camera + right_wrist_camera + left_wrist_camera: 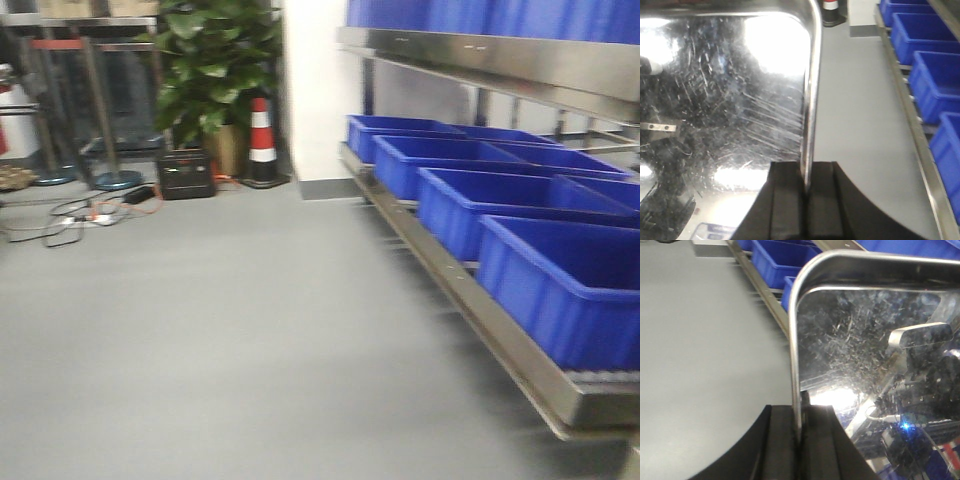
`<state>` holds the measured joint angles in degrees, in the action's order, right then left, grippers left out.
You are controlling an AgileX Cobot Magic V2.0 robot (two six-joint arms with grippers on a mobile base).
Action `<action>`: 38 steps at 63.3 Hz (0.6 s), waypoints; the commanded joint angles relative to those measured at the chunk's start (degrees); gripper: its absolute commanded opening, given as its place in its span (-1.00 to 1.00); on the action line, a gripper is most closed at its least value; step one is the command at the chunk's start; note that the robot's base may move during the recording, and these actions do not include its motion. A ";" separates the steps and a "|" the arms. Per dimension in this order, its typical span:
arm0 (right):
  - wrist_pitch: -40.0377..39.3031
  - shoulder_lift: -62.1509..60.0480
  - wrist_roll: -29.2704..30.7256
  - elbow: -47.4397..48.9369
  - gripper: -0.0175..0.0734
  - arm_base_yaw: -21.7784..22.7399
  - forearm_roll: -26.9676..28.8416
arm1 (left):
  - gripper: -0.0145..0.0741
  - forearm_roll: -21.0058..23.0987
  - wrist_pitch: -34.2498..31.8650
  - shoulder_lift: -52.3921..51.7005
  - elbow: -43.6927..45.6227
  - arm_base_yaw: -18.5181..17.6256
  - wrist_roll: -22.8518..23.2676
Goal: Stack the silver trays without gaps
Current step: 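Carry the tray in both grippers while the base backs away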
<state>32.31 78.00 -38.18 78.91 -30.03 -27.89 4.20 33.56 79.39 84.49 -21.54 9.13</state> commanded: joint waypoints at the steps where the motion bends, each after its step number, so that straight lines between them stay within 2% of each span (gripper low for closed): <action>1: -1.94 -0.40 0.74 0.49 -0.78 0.24 -1.51 | -0.71 0.49 -2.16 -0.76 0.82 0.14 0.06; 38: -1.94 -0.40 0.74 0.49 -0.78 0.24 -1.51 | -0.71 0.49 -2.16 -0.76 0.82 0.14 0.06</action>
<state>32.31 78.00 -38.18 78.91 -30.03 -27.89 4.20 33.56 79.39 84.49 -21.54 9.13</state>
